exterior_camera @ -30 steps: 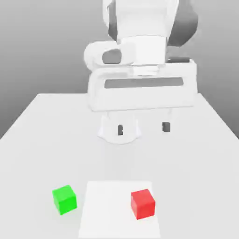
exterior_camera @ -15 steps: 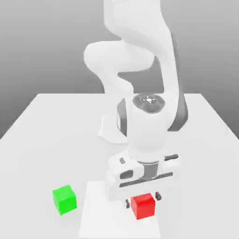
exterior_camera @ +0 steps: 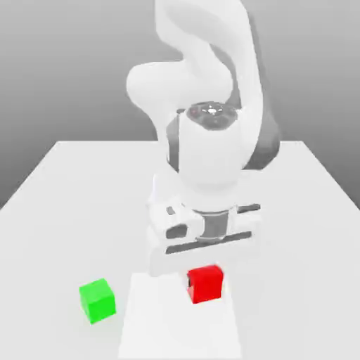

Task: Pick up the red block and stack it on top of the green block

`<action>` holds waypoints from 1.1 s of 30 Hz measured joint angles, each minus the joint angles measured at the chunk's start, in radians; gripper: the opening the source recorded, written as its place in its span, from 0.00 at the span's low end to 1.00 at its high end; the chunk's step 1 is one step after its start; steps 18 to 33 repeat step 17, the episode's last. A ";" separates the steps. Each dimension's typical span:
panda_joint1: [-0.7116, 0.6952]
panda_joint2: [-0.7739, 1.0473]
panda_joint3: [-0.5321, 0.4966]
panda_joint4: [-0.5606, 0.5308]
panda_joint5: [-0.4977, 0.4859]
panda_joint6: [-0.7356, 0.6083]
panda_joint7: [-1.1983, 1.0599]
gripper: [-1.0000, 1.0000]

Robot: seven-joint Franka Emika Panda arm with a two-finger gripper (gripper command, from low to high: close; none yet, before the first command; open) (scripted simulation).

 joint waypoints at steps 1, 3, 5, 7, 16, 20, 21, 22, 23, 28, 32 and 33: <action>-0.033 -0.011 -0.013 -0.002 -0.001 -0.010 -0.044 0.00; -0.097 -0.033 -0.039 -0.004 -0.001 -0.028 -0.133 0.00; -0.155 -0.054 -0.071 -0.008 0.000 -0.046 -0.223 0.00; -0.211 -0.075 -0.105 -0.010 0.001 -0.065 -0.315 0.00; -0.269 0.113 -0.051 -0.003 0.057 0.113 -0.402 1.00; -0.269 0.113 -0.051 -0.003 0.057 0.113 -0.402 1.00; -0.269 0.113 -0.051 -0.003 0.057 0.113 -0.402 1.00; -0.269 0.113 -0.051 -0.003 0.057 0.113 -0.402 1.00; -0.269 0.113 -0.051 -0.003 0.057 0.113 -0.402 1.00; -0.269 0.113 -0.051 -0.003 0.057 0.113 -0.402 1.00; -0.269 0.113 -0.051 -0.003 0.057 0.113 -0.402 1.00; -0.269 0.113 -0.051 -0.003 0.057 0.113 -0.402 1.00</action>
